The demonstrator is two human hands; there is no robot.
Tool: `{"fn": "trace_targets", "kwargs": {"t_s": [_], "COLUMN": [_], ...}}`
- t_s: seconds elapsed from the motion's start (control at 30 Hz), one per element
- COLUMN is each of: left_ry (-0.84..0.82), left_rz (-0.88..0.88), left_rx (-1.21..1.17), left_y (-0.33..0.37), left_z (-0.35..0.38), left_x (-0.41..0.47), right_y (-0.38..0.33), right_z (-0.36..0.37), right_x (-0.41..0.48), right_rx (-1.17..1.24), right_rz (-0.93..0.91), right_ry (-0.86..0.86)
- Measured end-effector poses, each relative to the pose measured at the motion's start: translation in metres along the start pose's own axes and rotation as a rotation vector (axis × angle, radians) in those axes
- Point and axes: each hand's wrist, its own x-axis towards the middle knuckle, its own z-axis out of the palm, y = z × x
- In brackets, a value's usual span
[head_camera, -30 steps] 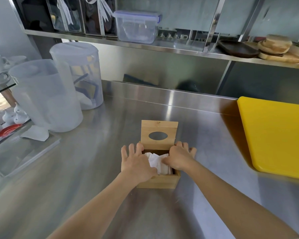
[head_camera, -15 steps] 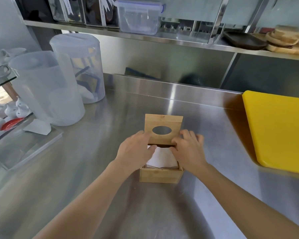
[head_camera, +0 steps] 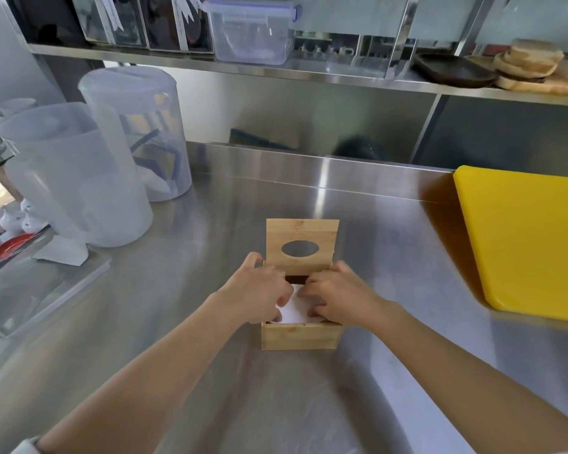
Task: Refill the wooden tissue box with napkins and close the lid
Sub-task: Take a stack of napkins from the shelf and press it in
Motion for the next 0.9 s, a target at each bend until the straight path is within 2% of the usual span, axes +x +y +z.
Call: {"fn": "trace_targets", "kwargs": {"t_s": [0.17,0.27,0.4,0.47,0.6,0.77,0.9], "left_ry": [-0.074,-0.087,0.035,0.001,-0.081,-0.109,-0.124], "left_rz": [-0.013,-0.006,0.078,0.093,-0.006,-0.003,0.003], "left_rx": [-0.008,0.037,0.047,0.012,-0.111,-0.03,0.002], "left_y": [-0.003,-0.003,-0.005,-0.009,-0.015,-0.005,-0.003], "left_z": [0.001,-0.002,-0.002,0.0,0.004,0.006,0.004], "left_x": [0.004,0.007,0.008,0.006,0.004,0.006,0.009], "right_y": [0.008,0.005,0.003,0.004,0.011,0.007,0.005], "right_z": [-0.003,-0.008,-0.007,-0.006,-0.002,-0.005,-0.003], "right_x": [0.004,0.006,0.006,0.005,0.002,0.008,0.007], "right_rx": [-0.175,-0.269,-0.069,-0.013,-0.07,-0.135,-0.142], "right_rz": [0.068,0.031,-0.092,-0.129,-0.032,0.025,0.041], "right_ry": [-0.106,-0.088,0.007,-0.011,-0.093,-0.166,-0.159]}}
